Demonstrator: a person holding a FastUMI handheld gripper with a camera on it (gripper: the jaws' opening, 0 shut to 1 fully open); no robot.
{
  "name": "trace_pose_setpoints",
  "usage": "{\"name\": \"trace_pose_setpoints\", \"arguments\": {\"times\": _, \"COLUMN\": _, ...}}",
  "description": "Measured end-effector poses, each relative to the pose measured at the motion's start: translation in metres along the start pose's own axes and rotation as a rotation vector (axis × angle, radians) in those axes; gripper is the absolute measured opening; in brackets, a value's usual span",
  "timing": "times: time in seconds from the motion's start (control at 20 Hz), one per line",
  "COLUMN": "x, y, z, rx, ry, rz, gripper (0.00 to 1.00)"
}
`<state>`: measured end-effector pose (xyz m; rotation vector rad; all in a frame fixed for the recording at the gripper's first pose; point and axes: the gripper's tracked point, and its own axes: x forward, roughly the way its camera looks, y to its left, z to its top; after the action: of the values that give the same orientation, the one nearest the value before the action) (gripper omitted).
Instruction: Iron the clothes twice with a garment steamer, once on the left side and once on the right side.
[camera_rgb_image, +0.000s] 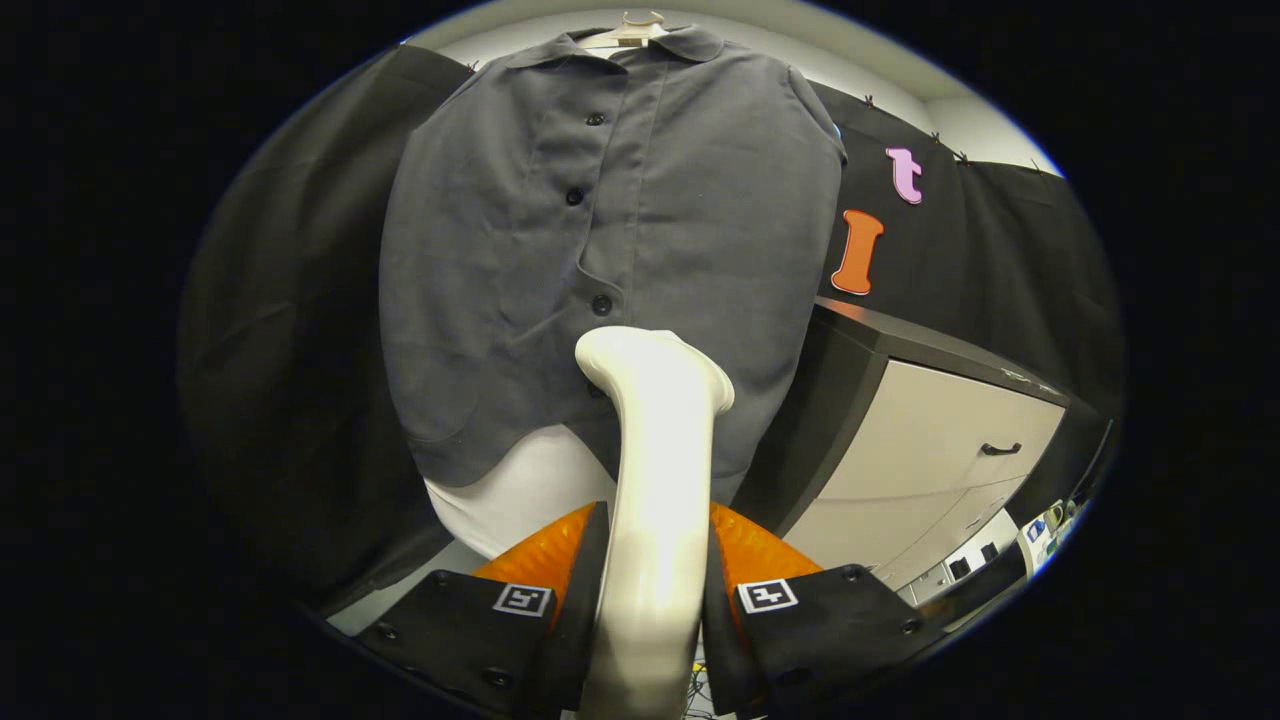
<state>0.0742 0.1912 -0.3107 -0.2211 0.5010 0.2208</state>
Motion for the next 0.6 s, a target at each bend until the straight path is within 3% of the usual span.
{"name": "trace_pose_setpoints", "arguments": {"times": 0.2, "x": -0.009, "y": -0.001, "z": 0.027, "rx": 0.006, "ry": -0.073, "rz": -0.015, "gripper": 0.54}}
{"name": "trace_pose_setpoints", "arguments": {"times": 0.6, "x": -0.052, "y": 0.012, "z": 0.141, "rx": 0.003, "ry": -0.329, "rz": 0.014, "gripper": 0.53}}
